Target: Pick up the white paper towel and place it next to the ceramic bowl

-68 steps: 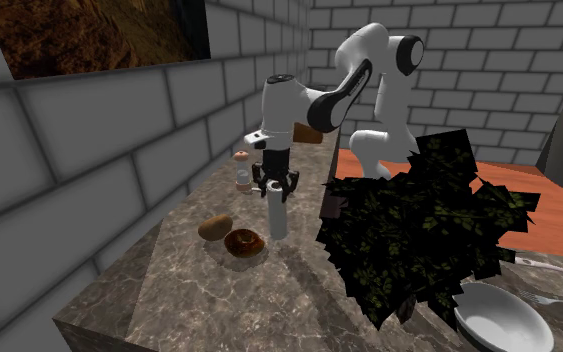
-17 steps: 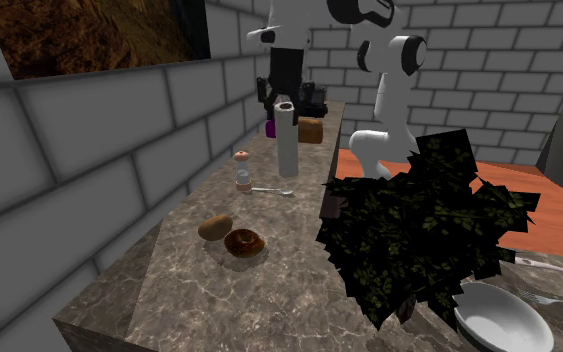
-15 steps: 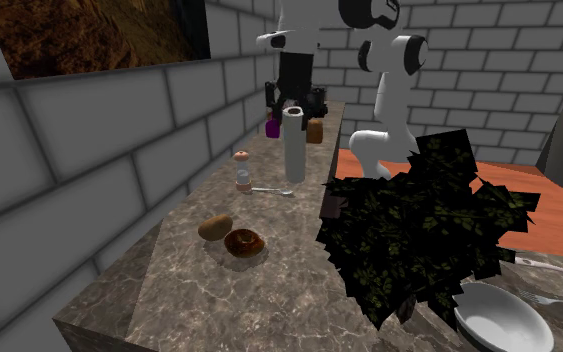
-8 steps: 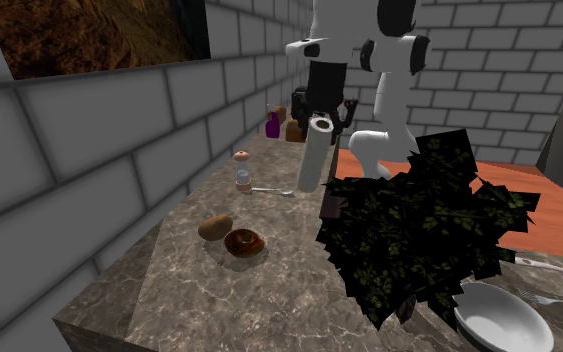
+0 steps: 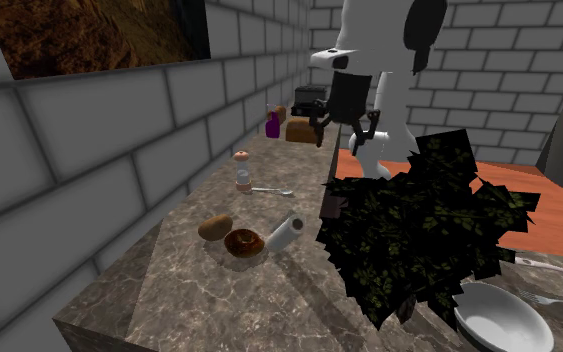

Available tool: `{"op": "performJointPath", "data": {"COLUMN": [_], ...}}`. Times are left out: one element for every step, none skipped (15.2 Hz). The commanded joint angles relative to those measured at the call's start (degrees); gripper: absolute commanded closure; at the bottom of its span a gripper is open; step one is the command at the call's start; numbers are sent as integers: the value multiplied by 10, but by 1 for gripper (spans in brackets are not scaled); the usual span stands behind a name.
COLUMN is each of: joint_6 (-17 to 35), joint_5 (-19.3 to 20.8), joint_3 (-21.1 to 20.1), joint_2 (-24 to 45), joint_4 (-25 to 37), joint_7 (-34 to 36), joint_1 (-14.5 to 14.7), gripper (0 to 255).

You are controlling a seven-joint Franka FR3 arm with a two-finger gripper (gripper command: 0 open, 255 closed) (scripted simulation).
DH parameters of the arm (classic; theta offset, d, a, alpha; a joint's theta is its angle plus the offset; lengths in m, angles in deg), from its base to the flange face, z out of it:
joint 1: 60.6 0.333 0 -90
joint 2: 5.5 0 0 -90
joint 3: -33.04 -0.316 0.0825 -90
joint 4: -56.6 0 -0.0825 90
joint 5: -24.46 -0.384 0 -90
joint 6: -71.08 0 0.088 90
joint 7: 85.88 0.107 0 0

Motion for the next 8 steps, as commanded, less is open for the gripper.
{"op": "performJointPath", "data": {"joint_6": [28,41,54,66,67,75,82,90], "joint_5": [51,77,104,130,132,133,135,136], "joint_3": [-14,-21,-27,-33,-34,-32,-31,-29], "joint_2": [-49,-74,-99,-124,-127,-127,-127,-127], "joint_4": [-69,-104,-138,-171,-174,-182,-189,-196], "joint_7": [3,4,4,4,4,4,5,5], "joint_1": [-1,-3,-5,-8,-9,-10,-11,-12], "gripper": [0,0,0,0,0,0,0,0]}}
